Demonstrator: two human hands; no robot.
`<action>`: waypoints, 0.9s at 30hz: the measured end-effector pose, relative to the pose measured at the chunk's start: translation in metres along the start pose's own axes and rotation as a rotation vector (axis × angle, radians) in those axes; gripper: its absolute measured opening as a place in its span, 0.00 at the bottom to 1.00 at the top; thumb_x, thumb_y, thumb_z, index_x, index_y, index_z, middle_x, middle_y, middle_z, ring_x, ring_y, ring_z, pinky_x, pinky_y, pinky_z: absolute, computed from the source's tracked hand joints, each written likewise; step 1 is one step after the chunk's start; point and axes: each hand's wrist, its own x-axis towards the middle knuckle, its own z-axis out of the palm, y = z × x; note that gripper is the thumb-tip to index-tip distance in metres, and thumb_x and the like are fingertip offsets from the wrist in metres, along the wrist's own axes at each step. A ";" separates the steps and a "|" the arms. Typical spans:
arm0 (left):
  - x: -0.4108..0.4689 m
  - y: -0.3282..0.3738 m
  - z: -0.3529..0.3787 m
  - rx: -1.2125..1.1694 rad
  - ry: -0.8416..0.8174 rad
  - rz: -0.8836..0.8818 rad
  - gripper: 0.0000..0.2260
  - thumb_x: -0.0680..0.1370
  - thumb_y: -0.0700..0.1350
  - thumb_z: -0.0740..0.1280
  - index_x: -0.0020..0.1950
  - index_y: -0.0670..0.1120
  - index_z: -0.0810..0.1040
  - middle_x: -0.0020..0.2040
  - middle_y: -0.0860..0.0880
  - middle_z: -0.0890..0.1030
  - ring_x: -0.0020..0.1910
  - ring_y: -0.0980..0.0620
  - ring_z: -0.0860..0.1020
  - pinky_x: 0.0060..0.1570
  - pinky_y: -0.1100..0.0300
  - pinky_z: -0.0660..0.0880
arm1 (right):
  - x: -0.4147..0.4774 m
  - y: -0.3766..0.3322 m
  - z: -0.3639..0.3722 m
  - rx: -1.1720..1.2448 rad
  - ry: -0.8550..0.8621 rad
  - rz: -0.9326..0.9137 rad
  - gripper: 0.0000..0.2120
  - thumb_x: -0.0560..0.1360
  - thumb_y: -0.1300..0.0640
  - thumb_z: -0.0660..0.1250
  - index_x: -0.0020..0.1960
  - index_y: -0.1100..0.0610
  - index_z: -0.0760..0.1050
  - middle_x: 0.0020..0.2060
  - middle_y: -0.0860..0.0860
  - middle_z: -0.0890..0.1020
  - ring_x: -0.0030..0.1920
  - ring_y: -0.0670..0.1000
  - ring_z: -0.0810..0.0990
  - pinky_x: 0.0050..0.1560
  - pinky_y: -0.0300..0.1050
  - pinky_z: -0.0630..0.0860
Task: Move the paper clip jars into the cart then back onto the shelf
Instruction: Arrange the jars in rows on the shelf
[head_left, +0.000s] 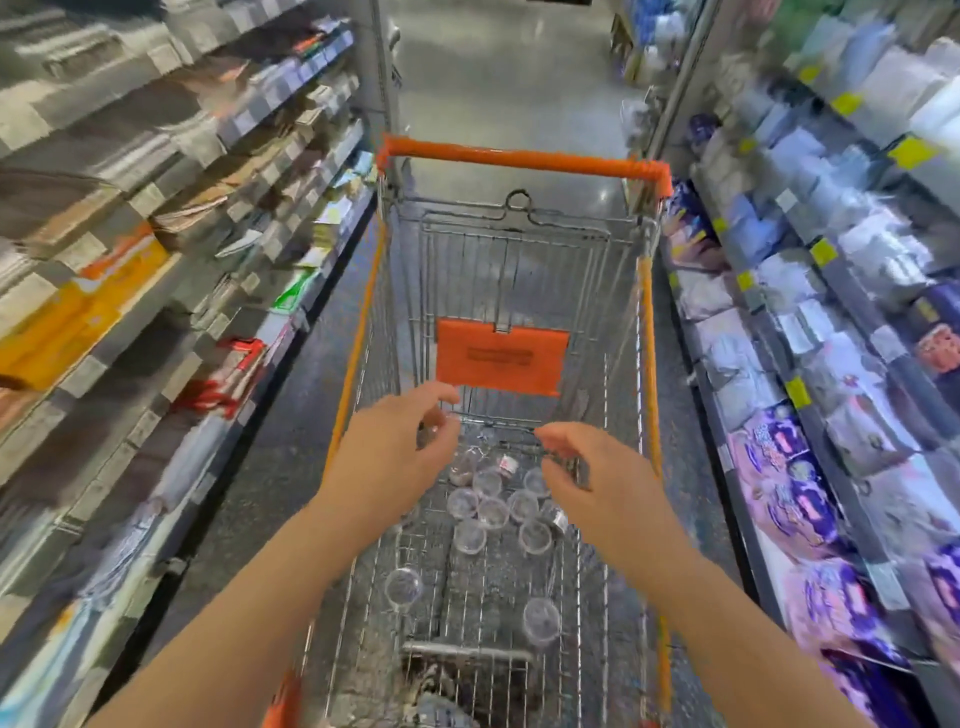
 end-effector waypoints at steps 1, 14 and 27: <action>0.010 -0.009 0.001 0.001 -0.022 -0.001 0.10 0.78 0.47 0.61 0.59 0.55 0.73 0.46 0.57 0.78 0.26 0.60 0.70 0.29 0.66 0.67 | 0.009 0.003 0.007 0.011 -0.016 0.026 0.16 0.78 0.55 0.62 0.66 0.49 0.71 0.57 0.39 0.74 0.57 0.37 0.70 0.58 0.34 0.66; 0.058 -0.114 0.120 -0.032 -0.164 -0.279 0.20 0.77 0.44 0.63 0.69 0.49 0.67 0.56 0.50 0.75 0.49 0.54 0.73 0.45 0.62 0.67 | 0.051 0.094 0.122 0.063 -0.100 0.363 0.30 0.76 0.54 0.66 0.74 0.47 0.57 0.67 0.47 0.68 0.62 0.47 0.69 0.55 0.42 0.71; 0.019 -0.197 0.296 0.036 -0.277 -0.482 0.40 0.71 0.48 0.71 0.75 0.47 0.51 0.70 0.40 0.62 0.66 0.41 0.66 0.63 0.45 0.68 | 0.071 0.217 0.256 -0.319 -0.461 0.547 0.43 0.72 0.45 0.69 0.77 0.49 0.46 0.76 0.48 0.53 0.75 0.54 0.51 0.73 0.61 0.50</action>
